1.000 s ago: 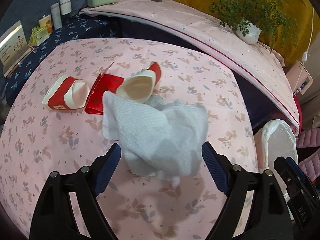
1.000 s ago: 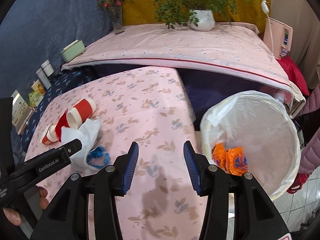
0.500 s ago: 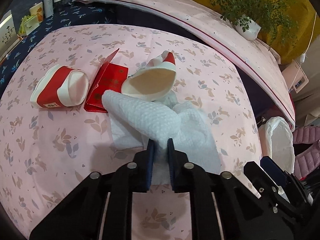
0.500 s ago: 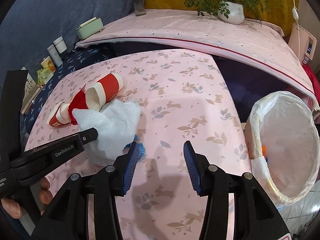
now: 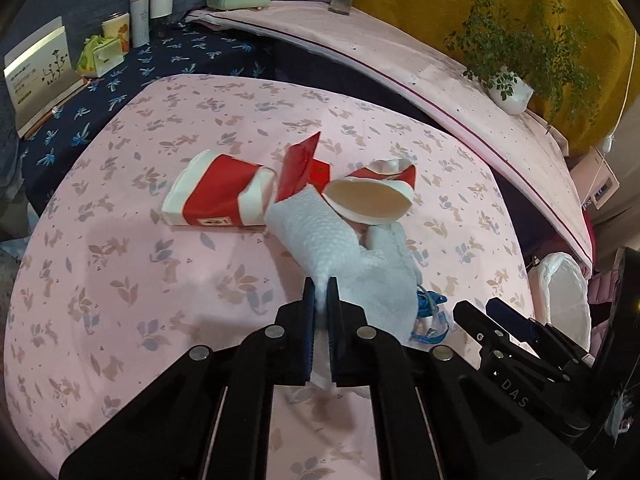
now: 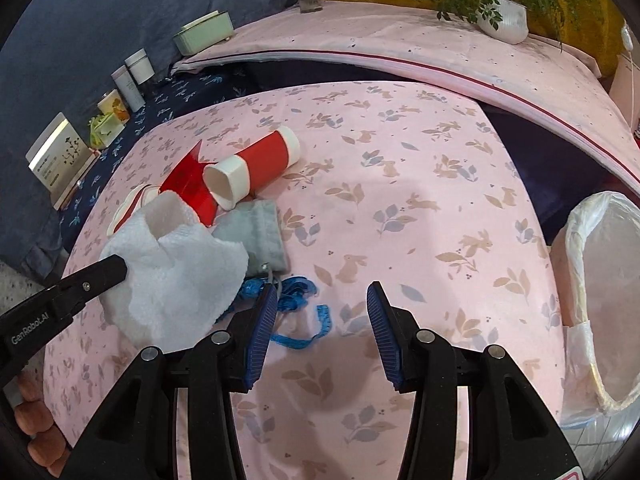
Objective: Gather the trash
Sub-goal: 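Grasp the blue cord with the right gripper while the left gripper holds the tissue, then carry the tissue and blue cord over the bin and open both grippers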
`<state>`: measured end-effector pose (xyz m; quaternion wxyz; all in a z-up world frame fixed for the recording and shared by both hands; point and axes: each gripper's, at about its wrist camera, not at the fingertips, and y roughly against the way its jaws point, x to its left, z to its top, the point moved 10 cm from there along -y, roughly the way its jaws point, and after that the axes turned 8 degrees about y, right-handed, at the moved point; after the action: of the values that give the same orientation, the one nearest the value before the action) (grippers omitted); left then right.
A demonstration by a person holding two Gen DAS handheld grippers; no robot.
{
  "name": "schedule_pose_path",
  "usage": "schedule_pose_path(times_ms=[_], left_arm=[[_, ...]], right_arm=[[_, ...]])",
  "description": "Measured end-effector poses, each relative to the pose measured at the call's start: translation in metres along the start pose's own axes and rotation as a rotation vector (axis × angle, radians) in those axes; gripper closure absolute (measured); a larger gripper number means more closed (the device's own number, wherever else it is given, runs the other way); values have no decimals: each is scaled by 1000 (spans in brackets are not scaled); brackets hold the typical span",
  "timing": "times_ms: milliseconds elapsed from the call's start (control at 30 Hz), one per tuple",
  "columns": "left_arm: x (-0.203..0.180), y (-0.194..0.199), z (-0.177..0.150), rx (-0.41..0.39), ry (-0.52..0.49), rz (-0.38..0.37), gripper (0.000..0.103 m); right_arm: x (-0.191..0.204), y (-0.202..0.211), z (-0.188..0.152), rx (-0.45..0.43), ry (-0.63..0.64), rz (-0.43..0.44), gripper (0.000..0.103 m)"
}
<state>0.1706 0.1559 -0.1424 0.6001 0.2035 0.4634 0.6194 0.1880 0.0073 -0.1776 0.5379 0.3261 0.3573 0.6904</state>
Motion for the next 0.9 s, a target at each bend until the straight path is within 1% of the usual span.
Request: schedule_pose_path(times_ms=[100,333,433,500,567,733,767,800,900], left_arm=[[16,-1,-1,-4,3,40,98],[34,-8,-8,16,19,58,98],[36,-8,-10,19,21,58,98],[35,-7,-10,17,18,57,98],[32,-4,-10,14,15,53,98],[22,5,-10,0,4,47,99],[19,7,-10,-4,1,45,99],[17,9,-10,-6,-1,42,99],[7,16,-11,-17,-19,33,99]], right_arm=[[14,-10,-2,15,18,11,57],[31,-34,-6,55,40,21,57],[29,-45,-14,78,38,17,63],[28,-44,-14,66,49,11,67],[25,-42,-15,68,45,10,78],[13,-28,-20,54,13,28,84],[10,-24,-21,51,10,27,94],[8,-21,-23,52,4,35,97],[0,-8,-24,32,-13,37,97]])
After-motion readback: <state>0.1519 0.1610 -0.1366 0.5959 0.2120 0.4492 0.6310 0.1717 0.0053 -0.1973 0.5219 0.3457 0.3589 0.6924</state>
